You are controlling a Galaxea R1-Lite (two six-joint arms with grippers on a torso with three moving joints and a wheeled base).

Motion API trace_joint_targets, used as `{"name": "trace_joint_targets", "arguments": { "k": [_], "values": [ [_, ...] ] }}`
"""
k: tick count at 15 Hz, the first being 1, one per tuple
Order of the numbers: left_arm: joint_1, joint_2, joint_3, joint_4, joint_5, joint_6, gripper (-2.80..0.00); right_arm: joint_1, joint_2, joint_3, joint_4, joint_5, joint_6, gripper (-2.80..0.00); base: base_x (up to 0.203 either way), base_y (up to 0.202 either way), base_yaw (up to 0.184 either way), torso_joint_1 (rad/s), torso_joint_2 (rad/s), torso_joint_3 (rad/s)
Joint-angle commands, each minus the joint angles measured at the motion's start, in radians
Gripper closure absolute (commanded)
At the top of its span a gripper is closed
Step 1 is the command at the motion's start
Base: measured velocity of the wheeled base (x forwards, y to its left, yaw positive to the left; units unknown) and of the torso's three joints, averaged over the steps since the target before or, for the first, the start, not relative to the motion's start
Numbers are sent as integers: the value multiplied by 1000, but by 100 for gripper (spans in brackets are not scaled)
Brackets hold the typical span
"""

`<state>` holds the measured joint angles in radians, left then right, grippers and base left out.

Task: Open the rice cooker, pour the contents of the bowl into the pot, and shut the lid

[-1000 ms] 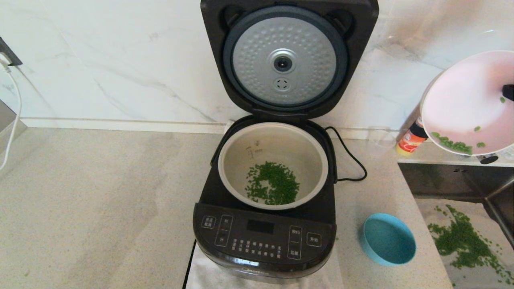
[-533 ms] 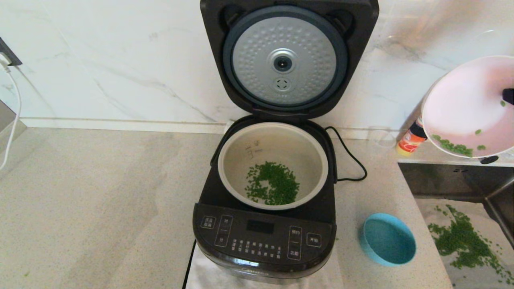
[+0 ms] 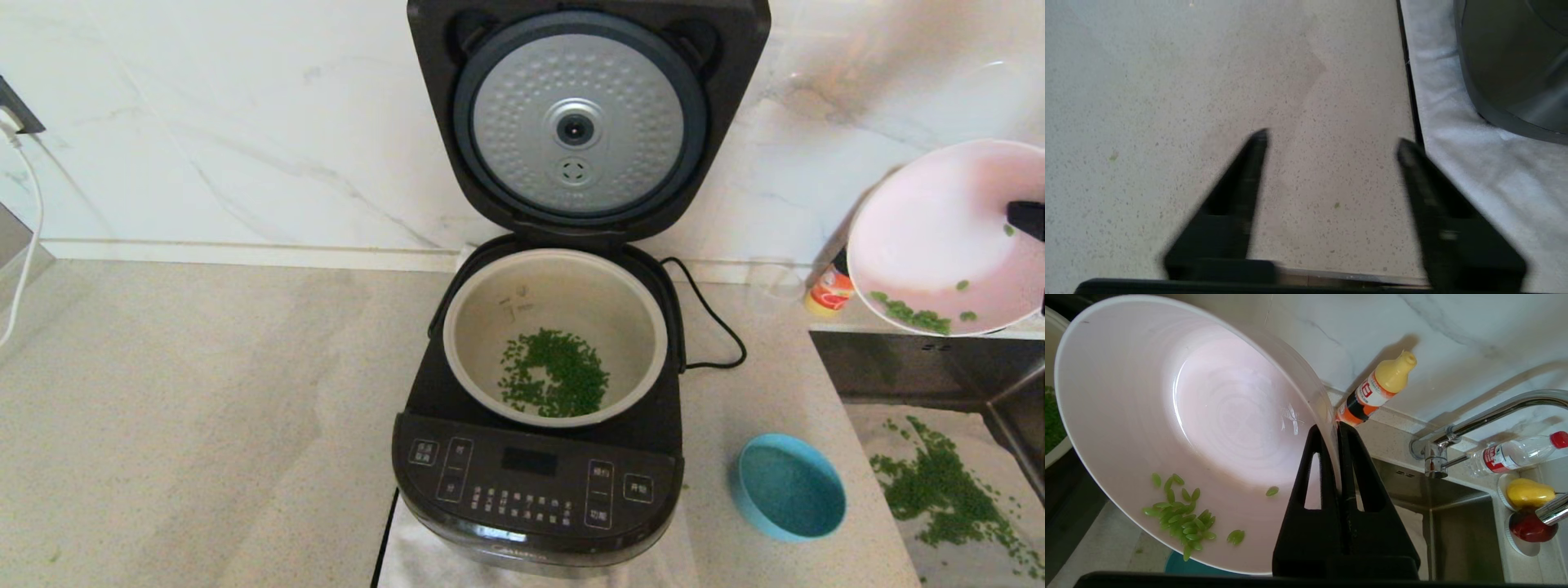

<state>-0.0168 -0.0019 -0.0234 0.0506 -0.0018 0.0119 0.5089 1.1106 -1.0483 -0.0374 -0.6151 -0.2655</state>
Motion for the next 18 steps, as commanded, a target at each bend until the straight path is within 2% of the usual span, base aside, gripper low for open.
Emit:
{"name": "trace_joint_targets", "arguments": {
  "k": [1, 12, 18],
  "values": [
    [0, 2, 2, -3, 2, -7, 0, -1, 11, -7, 1, -5, -3, 0, 0, 0, 0, 0, 0, 0],
    [0, 2, 2, -3, 3, -7, 0, -32, 9, 6, 4, -6, -2, 0, 0, 0, 0, 0, 0, 0],
    [0, 2, 3, -3, 3, -7, 0, -71, 37, 64, 21, -14, -11, 0, 0, 0, 0, 0, 0, 0]
  ]
}}
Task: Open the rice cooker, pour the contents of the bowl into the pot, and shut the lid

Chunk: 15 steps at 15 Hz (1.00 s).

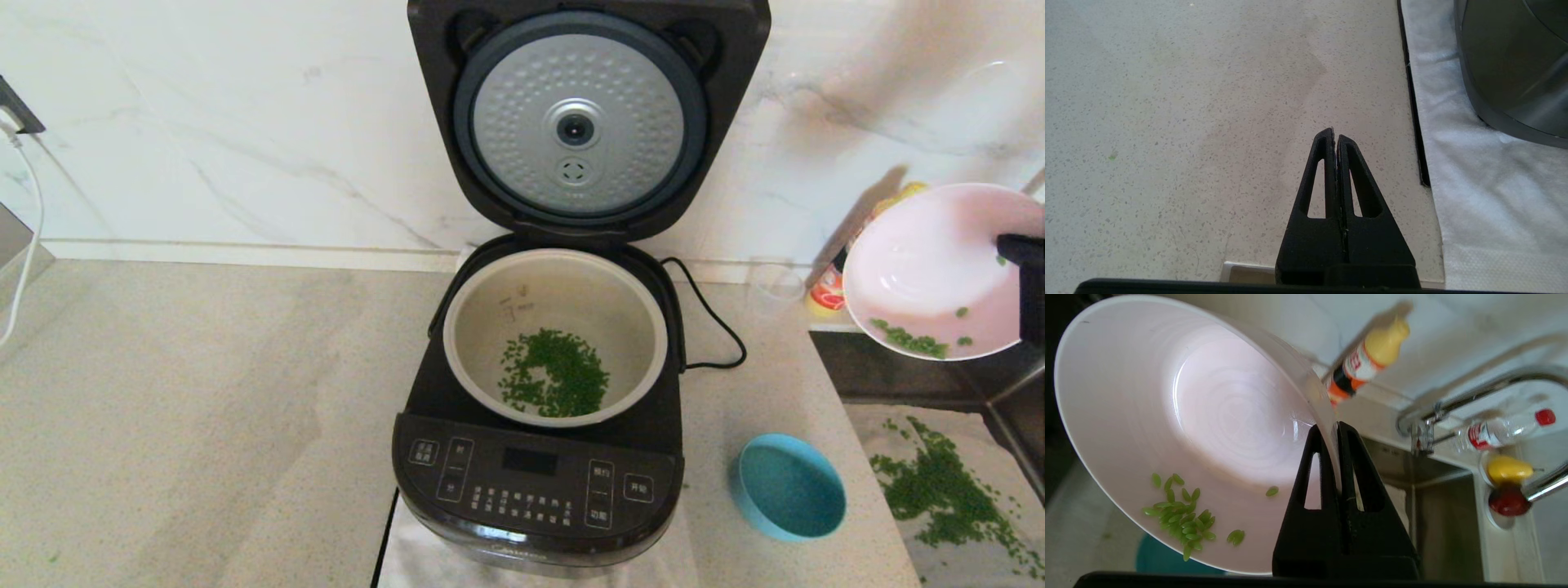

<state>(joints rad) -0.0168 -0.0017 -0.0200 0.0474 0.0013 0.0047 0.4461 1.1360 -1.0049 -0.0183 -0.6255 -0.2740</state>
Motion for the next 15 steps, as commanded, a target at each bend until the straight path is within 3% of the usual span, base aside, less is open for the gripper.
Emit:
{"name": "trace_joint_targets", "arguments": {
  "k": [1, 5, 9, 15],
  "values": [
    [0, 2, 0, 0, 0, 0, 0, -23, 7, 35, 9, -3, -2, 0, 0, 0, 0, 0, 0, 0],
    [0, 2, -1, 0, 0, 0, 0, -122, 4, 127, 8, 27, 19, 0, 0, 0, 0, 0, 0, 0],
    [0, 2, 0, 0, 0, 0, 0, -220, 18, 219, 7, 75, 131, 0, 0, 0, 0, 0, 0, 0],
    [0, 2, 0, 0, 0, 0, 0, -487, 95, 266, 4, 277, 238, 0, 0, 0, 0, 0, 0, 0]
  ]
}}
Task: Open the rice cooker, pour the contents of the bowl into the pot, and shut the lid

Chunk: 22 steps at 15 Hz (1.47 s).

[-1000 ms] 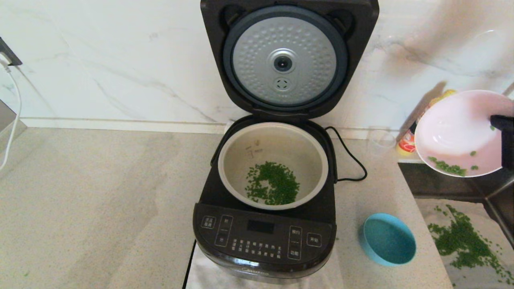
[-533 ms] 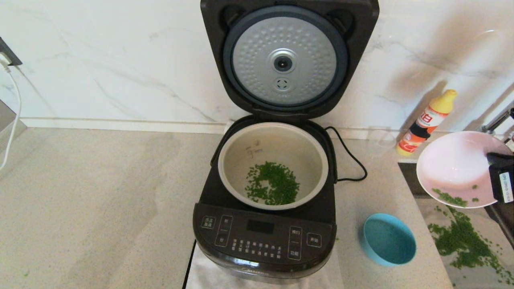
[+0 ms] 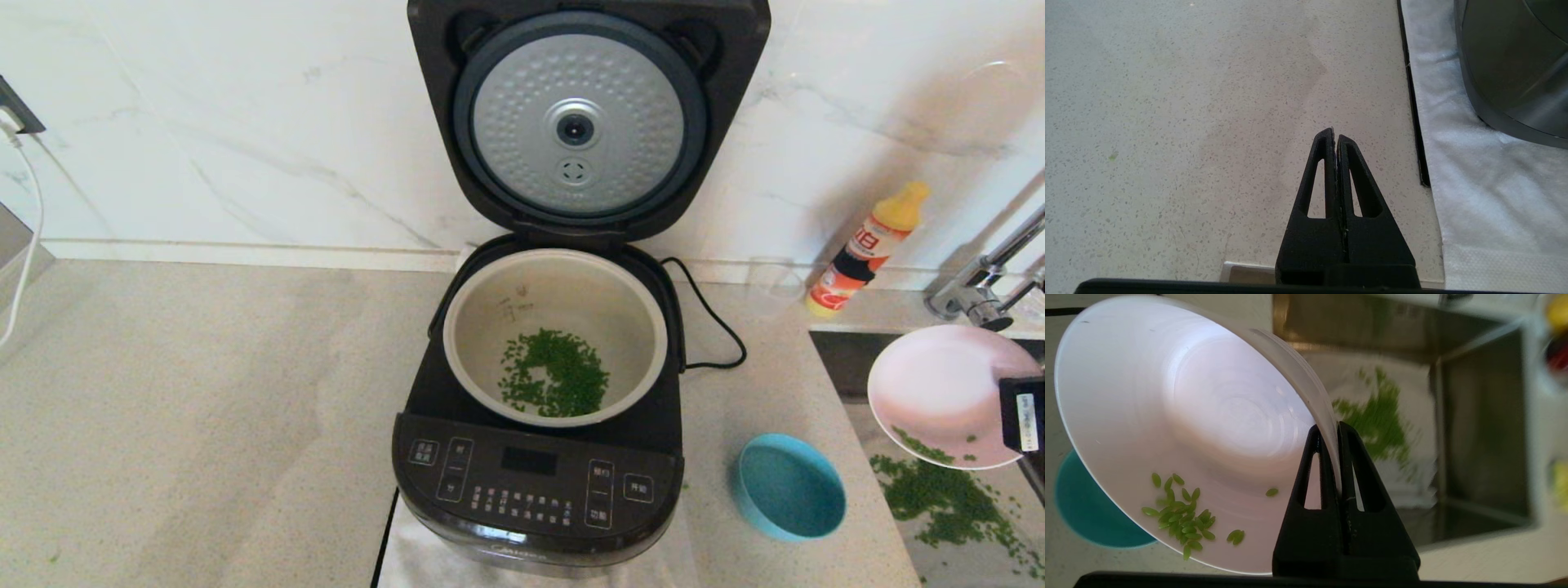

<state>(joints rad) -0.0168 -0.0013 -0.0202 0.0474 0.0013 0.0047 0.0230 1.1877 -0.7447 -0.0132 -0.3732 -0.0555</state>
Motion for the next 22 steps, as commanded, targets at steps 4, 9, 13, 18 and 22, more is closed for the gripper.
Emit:
{"name": "trace_joint_targets", "arguments": {
  "k": [4, 9, 13, 18, 22],
  "values": [
    [0, 1, -1, 0, 0, 0, 0, -146, 138, 44, -9, 154, 110, 0, 0, 0, 0, 0, 0, 0],
    [0, 1, 0, 0, 0, 0, 0, -178, 298, 49, -14, 243, 242, 0, 0, 0, 0, 0, 0, 0],
    [0, 1, 0, 0, 0, 0, 0, -196, 424, 4, -16, 324, 323, 0, 0, 0, 0, 0, 0, 0],
    [0, 1, -1, 0, 0, 0, 0, -214, 548, -117, -24, 410, 440, 0, 0, 0, 0, 0, 0, 0],
    [0, 1, 0, 0, 0, 0, 0, -195, 645, -215, -18, 451, 536, 0, 0, 0, 0, 0, 0, 0]
  ]
}}
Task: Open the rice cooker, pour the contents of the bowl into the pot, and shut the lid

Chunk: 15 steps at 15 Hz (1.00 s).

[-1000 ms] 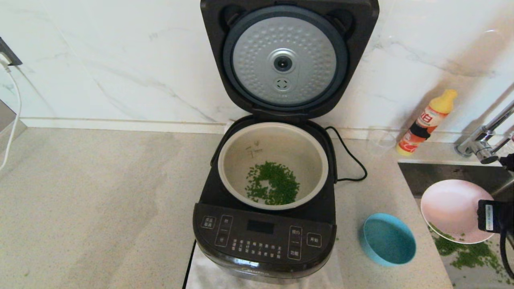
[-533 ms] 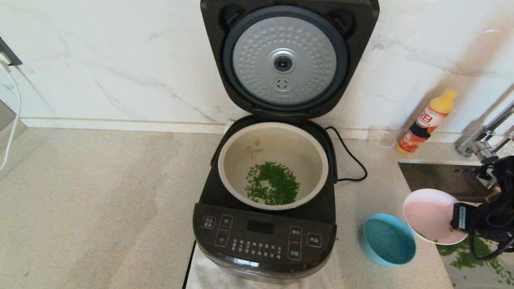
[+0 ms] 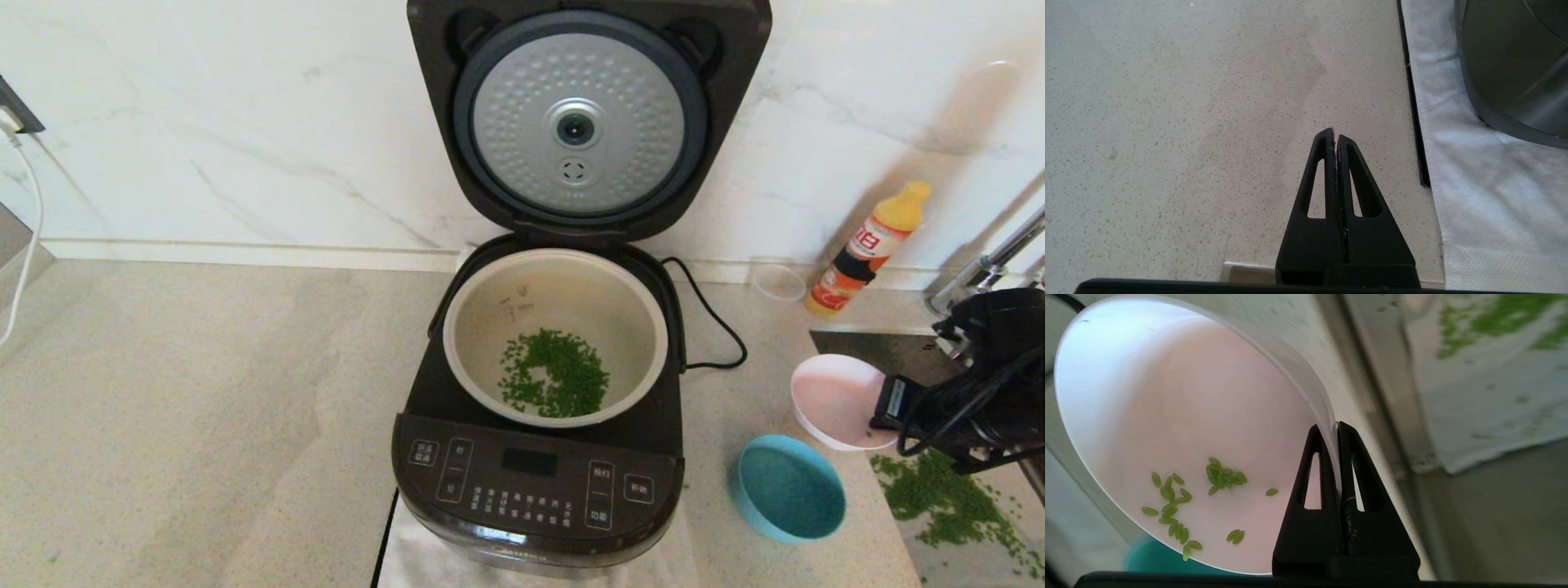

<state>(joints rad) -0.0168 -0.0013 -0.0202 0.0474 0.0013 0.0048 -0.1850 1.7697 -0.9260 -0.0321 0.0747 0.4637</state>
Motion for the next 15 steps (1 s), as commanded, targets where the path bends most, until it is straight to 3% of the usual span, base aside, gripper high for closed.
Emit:
{"name": "trace_joint_targets", "arguments": {
  "k": [1, 3, 8, 15],
  "values": [
    [0, 1, -1, 0, 0, 0, 0, 28, 88, -60, 1, 4, 40, 0, 0, 0, 0, 0, 0, 0],
    [0, 1, 0, 0, 0, 0, 0, 63, 138, -127, 3, 4, 99, 0, 0, 0, 0, 0, 0, 0],
    [0, 1, -1, 0, 0, 0, 0, 119, 246, -270, 3, -2, 158, 0, 0, 0, 0, 0, 0, 0],
    [0, 1, 0, 0, 0, 0, 0, 125, 297, -376, 49, -9, 165, 0, 0, 0, 0, 0, 0, 0]
  ]
}}
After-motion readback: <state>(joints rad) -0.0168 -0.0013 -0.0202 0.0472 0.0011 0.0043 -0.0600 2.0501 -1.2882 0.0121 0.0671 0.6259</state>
